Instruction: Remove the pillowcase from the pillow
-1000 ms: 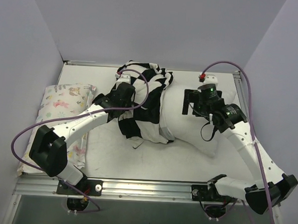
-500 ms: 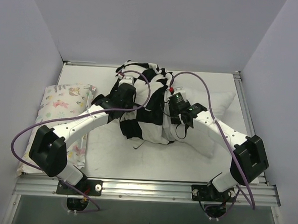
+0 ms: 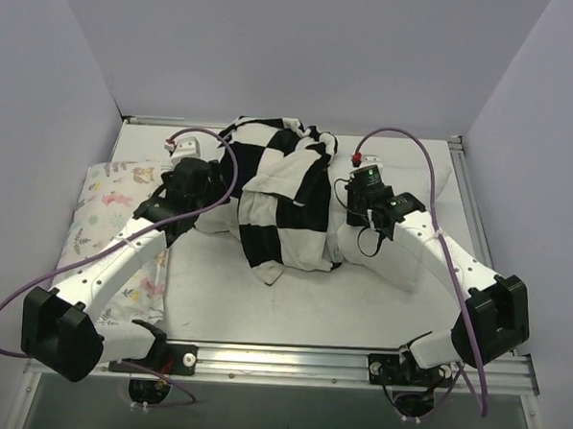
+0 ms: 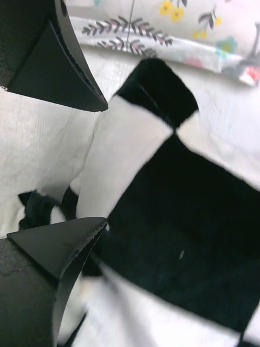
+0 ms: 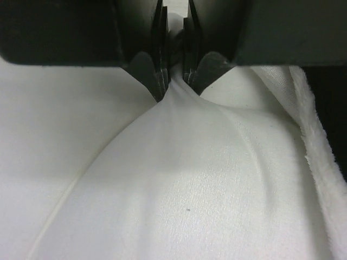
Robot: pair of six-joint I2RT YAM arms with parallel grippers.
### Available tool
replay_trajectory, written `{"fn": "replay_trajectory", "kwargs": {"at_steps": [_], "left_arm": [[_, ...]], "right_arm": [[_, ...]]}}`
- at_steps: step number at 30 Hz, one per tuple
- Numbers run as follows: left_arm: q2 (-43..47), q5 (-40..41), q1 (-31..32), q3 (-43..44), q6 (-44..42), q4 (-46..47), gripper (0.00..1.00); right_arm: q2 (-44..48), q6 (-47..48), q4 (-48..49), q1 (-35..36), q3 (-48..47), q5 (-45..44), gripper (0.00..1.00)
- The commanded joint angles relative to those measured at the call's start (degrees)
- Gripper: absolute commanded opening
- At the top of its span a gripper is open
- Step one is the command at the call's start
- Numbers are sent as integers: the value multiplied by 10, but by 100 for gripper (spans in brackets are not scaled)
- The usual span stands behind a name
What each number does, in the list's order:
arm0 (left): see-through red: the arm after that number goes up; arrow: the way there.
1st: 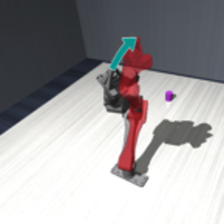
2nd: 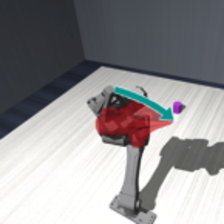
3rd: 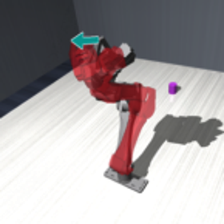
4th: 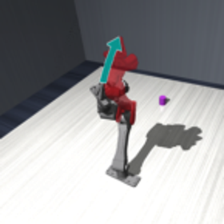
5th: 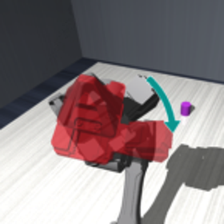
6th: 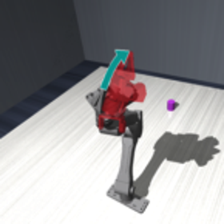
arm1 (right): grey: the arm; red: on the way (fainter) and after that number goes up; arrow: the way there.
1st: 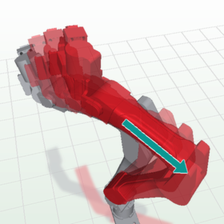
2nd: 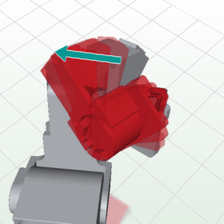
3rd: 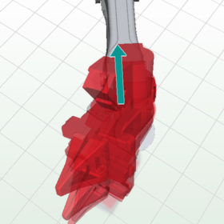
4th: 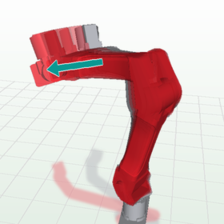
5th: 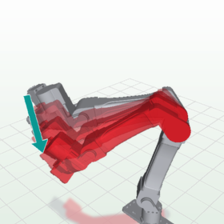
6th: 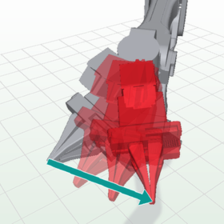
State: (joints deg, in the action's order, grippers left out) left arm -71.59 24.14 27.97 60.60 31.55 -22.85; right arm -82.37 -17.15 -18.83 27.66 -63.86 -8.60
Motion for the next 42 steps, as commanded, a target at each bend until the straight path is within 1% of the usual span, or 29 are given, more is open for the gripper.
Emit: {"fn": "replay_trajectory", "kwargs": {"at_steps": [1,2,3,5,7,8,9,11,12,14,15,16,17,18,19,20,24,25,26,29,30,33,36,41,42], "left_arm": [[-9,-33,-40,-44,12,28,87],[-10,-78,-59,-55,5,43,89],[-12,-95,-67,-64,-4,73,97],[-27,-138,-80,-83,-13,108,97],[-48,-159,-85,-92,-16,135,97],[-55,-170,-90,-104,-16,172,98],[-62,-194,-92,-108,-12,189,97],[-83,-207,-93,-112,-2,220,97],[-88,-214,-94,-116,4,241,95],[-101,-225,-94,-117,10,256,73],[-106,-223,-94,-109,17,251,60],[-115,-206,-95,-102,18,240,28],[-121,-193,-95,-89,18,193,15],[-126,-170,-95,-67,18,165,3],[-131,-129,-98,-55,18,138,0],[-130,-111,-102,-50,19,101,0],[-94,-62,-144,-53,28,55,0],[-73,-49,-155,-53,29,48,0],[-62,-24,-172,-49,31,26,0],[-24,-9,-209,-37,40,2,0],[-15,-2,-236,-34,48,-13,0],[13,24,-266,-21,58,-35,0],[28,44,-274,-7,59,-50,0],[61,49,-274,14,43,-68,0],[71,56,-274,20,29,-71,0]], "right_arm": [[22,-12,-65,-13,1,14,0],[31,-10,-67,-16,-1,20,0],[34,-11,-74,-22,-5,19,0],[40,-10,-78,-26,-13,24,0],[39,-10,-82,-28,-19,34,0],[37,-12,-83,-28,-22,37,0],[36,-13,-84,-27,-22,44,0],[33,-16,-83,-28,-22,45,0],[31,-16,-82,-27,-21,45,0],[23,-15,-83,-28,-21,38,0],[21,-15,-82,-29,-20,34,0],[18,-14,-83,-29,-19,27,0],[17,-14,-83,-30,-19,25,0],[15,-15,-84,-31,-17,24,0],[16,-16,-83,-33,-16,21,0],[18,-16,-83,-38,-15,17,0],[22,-21,-89,-70,-12,19,0],[27,-23,-89,-77,-11,18,0],[31,-25,-92,-86,-9,17,0],[46,-29,-99,-117,-11,19,0],[48,-31,-103,-137,-12,22,0],[59,-34,-107,-161,-18,36,0],[69,-37,-110,-171,-18,38,0],[95,-38,-114,-177,-17,25,0],[100,-38,-117,-182,-20,25,0]]}}
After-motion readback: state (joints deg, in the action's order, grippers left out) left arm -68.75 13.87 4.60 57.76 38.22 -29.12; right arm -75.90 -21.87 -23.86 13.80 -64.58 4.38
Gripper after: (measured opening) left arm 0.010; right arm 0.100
